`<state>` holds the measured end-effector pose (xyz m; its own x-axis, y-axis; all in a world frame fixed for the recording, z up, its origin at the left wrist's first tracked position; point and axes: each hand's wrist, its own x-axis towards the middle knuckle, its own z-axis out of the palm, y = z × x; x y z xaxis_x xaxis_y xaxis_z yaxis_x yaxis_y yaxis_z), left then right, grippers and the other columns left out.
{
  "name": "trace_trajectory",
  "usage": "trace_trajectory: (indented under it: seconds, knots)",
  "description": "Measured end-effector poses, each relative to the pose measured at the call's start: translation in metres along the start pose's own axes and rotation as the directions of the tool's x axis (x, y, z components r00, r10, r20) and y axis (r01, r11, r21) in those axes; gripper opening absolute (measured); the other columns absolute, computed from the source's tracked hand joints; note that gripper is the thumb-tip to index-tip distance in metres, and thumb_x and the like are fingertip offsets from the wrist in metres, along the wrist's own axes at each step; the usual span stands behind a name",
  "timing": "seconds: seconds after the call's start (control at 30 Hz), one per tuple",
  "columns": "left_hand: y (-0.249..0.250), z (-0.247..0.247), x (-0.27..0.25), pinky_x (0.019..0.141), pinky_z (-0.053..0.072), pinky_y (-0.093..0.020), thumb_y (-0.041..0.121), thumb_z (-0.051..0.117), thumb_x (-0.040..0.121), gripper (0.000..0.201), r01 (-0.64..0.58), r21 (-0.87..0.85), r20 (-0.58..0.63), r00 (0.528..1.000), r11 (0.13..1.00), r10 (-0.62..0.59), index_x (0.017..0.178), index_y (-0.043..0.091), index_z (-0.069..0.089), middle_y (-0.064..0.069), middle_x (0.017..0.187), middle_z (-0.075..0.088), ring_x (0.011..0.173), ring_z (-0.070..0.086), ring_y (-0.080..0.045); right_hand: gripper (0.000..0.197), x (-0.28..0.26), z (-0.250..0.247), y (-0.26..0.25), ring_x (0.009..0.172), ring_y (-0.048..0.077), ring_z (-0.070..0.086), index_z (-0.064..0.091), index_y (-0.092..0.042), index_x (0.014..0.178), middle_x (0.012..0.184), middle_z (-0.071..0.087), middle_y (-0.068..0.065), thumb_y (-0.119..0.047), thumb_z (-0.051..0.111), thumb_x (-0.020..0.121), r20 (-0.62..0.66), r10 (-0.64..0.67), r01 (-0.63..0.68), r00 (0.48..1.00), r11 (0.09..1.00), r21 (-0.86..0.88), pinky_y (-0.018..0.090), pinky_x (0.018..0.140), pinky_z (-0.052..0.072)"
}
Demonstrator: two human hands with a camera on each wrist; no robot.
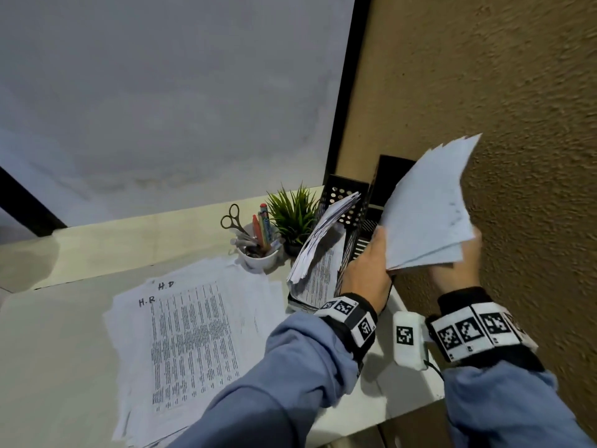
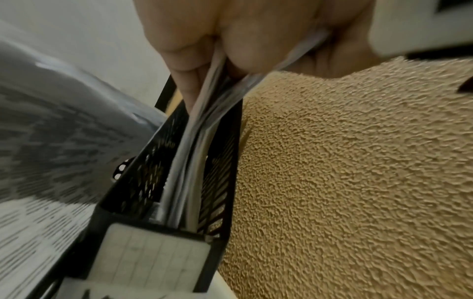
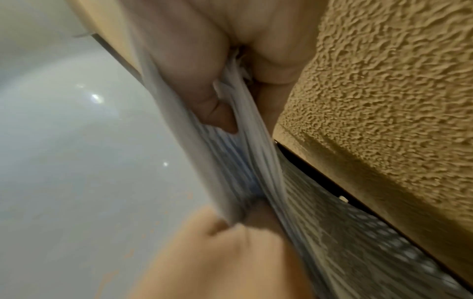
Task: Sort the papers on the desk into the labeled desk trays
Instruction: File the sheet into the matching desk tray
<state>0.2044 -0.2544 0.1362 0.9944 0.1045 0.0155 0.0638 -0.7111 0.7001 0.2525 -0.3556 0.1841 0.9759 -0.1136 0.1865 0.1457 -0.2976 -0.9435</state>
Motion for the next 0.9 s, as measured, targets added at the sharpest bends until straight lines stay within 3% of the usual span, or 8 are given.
trace_trajectory:
  seconds: [0.1, 0.23, 0.33, 0.47, 0.63, 0.73, 0.83, 0.9]
  knots:
    - [-0.010, 0.010, 0.012, 0.088, 0.044, -0.047, 0.002, 0.045, 0.090, 0.072, 0.112, 0.022, 0.071, 0.991, 0.993, -0.113, 0.151, 0.015, 0.008, -0.023, 0.119, 0.056, 0.104, 0.057, -0.040, 0.024, -0.002, -0.002, -0.008, 0.084, 0.020, 0.062, 0.065, -0.011, 0.102, 0.089, 0.067, 0.003, 0.001, 0.057, 0.082, 0.001, -0.058, 0.058, 0.998, 0.994, -0.088, 0.035, 0.078, 0.050]
    - [-0.025, 0.021, 0.024, 0.088, 0.046, -0.043, 0.008, 0.048, 0.089, 0.045, 0.250, 0.058, 0.172, 0.951, 0.966, -0.256, 0.132, 0.004, 0.040, -0.025, 0.115, 0.059, 0.106, 0.058, -0.041, 0.027, -0.009, 0.001, -0.004, 0.072, 0.023, 0.058, 0.063, -0.009, 0.102, 0.079, 0.061, 0.005, -0.001, 0.060, 0.077, 0.030, -0.050, 0.057, 0.998, 0.962, -0.267, 0.024, 0.065, 0.040]
    - [-0.033, 0.022, 0.025, 0.089, 0.047, -0.043, 0.009, 0.050, 0.088, 0.037, 0.242, 0.031, 0.194, 0.950, 0.970, -0.243, 0.125, 0.004, 0.048, -0.024, 0.114, 0.060, 0.105, 0.058, -0.041, 0.027, -0.016, 0.008, 0.011, 0.069, 0.025, 0.056, 0.055, -0.008, 0.104, 0.079, 0.059, 0.008, -0.001, 0.057, 0.078, 0.185, 0.041, 0.048, 0.982, 0.892, -0.450, 0.028, 0.058, 0.038]
    - [-0.046, 0.017, 0.017, 0.089, 0.050, -0.042, 0.014, 0.056, 0.087, 0.042, 0.202, 0.005, 0.218, 0.956, 0.979, -0.198, 0.127, 0.007, 0.047, -0.019, 0.114, 0.062, 0.104, 0.060, -0.037, 0.039, -0.017, 0.012, 0.022, 0.101, 0.029, 0.060, 0.055, -0.012, 0.116, 0.110, 0.065, 0.011, 0.002, 0.055, 0.080, 0.167, 0.105, -0.018, 0.980, 0.890, -0.455, 0.036, 0.087, 0.049]
    - [-0.070, -0.015, -0.021, 0.089, 0.049, -0.028, 0.014, 0.058, 0.088, 0.030, 0.162, -0.260, 0.139, 0.982, 0.952, -0.129, 0.117, 0.009, 0.060, -0.008, 0.111, 0.066, 0.098, 0.062, -0.020, 0.042, -0.017, 0.013, 0.007, 0.098, 0.018, 0.058, 0.053, -0.014, 0.124, 0.116, 0.063, 0.007, -0.001, 0.056, 0.085, 0.079, 0.138, -0.102, 0.987, 0.930, -0.353, 0.043, 0.094, 0.050]
    - [-0.107, -0.039, -0.056, 0.087, 0.054, -0.031, 0.013, 0.059, 0.087, 0.015, 0.210, -0.379, 0.086, 0.978, 0.901, -0.192, 0.099, 0.010, 0.067, -0.007, 0.096, 0.070, 0.086, 0.065, -0.018, 0.039, -0.031, 0.019, -0.006, 0.110, 0.020, 0.054, 0.053, -0.014, 0.125, 0.123, 0.058, 0.006, -0.004, 0.055, 0.086, 0.030, -0.036, 0.044, 0.999, 0.944, -0.326, 0.035, 0.096, 0.043]
    - [-0.167, -0.055, -0.094, 0.082, 0.055, -0.035, 0.012, 0.056, 0.088, 0.011, 0.393, -0.321, -0.019, 0.907, 0.862, -0.421, 0.086, 0.016, 0.066, -0.005, 0.088, 0.071, 0.081, 0.067, -0.020, 0.028, -0.056, 0.040, -0.012, 0.099, 0.017, 0.053, 0.059, -0.010, 0.112, 0.110, 0.057, 0.003, -0.002, 0.054, 0.086, 0.071, -0.263, 0.273, 0.962, 0.932, -0.238, 0.030, 0.085, 0.044]
    - [-0.210, -0.063, -0.119, 0.083, 0.052, -0.029, 0.010, 0.052, 0.088, 0.015, 0.567, -0.240, -0.121, 0.788, 0.788, -0.604, 0.094, 0.017, 0.064, -0.006, 0.100, 0.069, 0.087, 0.064, -0.021, 0.021, -0.080, 0.063, -0.007, 0.085, 0.008, 0.053, 0.060, -0.011, 0.104, 0.100, 0.055, -0.001, -0.001, 0.054, 0.087, 0.191, -0.302, 0.334, 0.934, 0.928, -0.167, 0.017, 0.076, 0.043]
